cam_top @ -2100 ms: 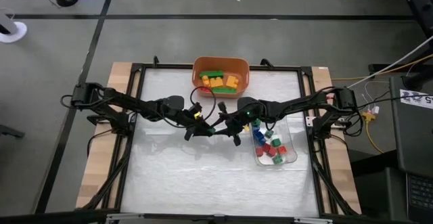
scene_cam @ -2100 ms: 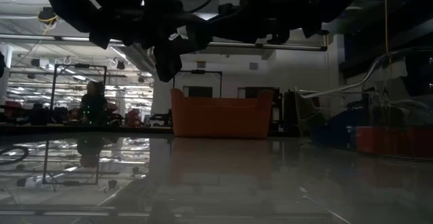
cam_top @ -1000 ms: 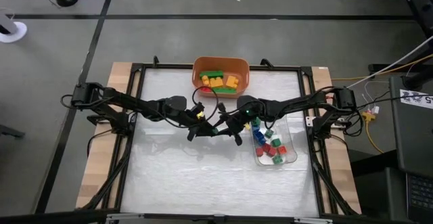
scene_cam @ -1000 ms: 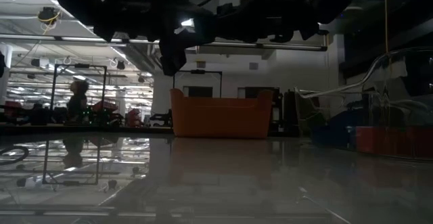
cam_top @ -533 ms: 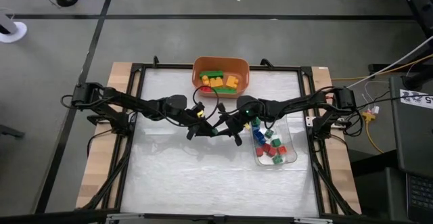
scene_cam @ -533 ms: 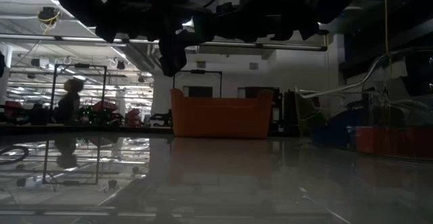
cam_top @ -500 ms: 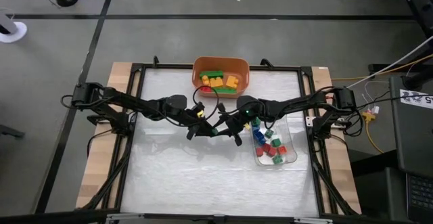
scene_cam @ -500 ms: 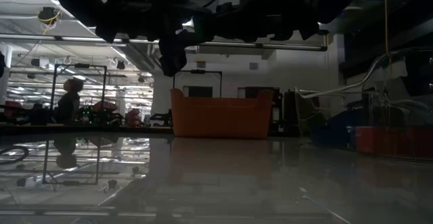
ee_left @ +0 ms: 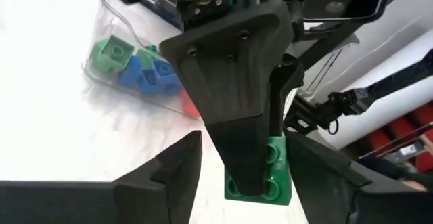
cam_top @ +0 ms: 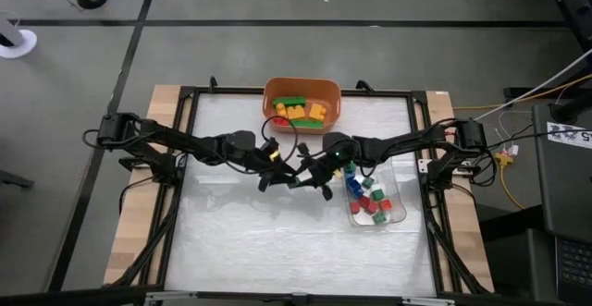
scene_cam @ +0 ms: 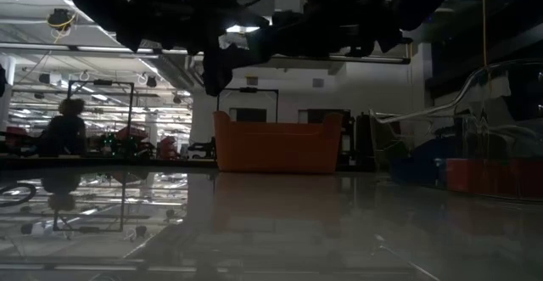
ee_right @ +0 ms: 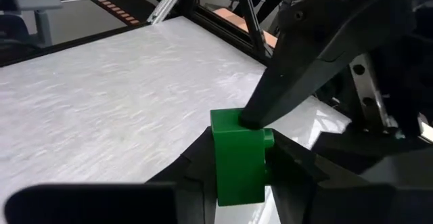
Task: Sort blocks by size
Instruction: Put the small green game piece into the transparent bin
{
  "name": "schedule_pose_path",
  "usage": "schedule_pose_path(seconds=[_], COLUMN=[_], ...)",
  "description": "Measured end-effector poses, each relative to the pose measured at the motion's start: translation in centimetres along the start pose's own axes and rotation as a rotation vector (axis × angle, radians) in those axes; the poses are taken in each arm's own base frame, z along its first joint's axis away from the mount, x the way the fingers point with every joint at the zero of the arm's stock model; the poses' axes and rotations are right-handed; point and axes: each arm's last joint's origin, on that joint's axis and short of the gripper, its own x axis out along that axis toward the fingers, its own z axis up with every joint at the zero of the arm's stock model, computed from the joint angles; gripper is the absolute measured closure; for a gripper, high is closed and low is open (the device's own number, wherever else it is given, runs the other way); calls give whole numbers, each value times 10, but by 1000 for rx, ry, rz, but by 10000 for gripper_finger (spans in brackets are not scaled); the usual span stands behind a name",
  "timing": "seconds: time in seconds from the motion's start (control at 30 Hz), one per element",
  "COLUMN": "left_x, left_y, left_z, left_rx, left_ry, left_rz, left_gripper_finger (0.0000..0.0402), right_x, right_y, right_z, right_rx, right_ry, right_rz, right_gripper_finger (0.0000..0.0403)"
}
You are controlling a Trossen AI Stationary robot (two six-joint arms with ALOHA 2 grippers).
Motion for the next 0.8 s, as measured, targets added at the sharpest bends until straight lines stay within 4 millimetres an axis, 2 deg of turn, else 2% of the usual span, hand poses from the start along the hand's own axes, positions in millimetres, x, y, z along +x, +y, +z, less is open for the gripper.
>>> schedule_pose_path(seconds=[0.23,0.4,0.5,0.63,0.8], left_x=[-2,-18,-36,-66,-105], left_y=[3,8,13,22,22], left_z=[3,19,31,39,38], left_rx=[90,120,103,52,138], left_ry=[11,25,56,116,169], left_rz=[-24,-108,-151,-111,-9], left_gripper_finger=[194,194,194,194,194], right_x=[0,-4,-13,-33,-65], right_y=[0,0,-1,2,13], right_z=[0,6,12,22,31], right_rx=[-4,-12,-1,32,152], right_ry=[2,-9,41,164,326], right_rz=[-1,4,-33,-79,-70], right_gripper_finger=[297,297,297,297,297])
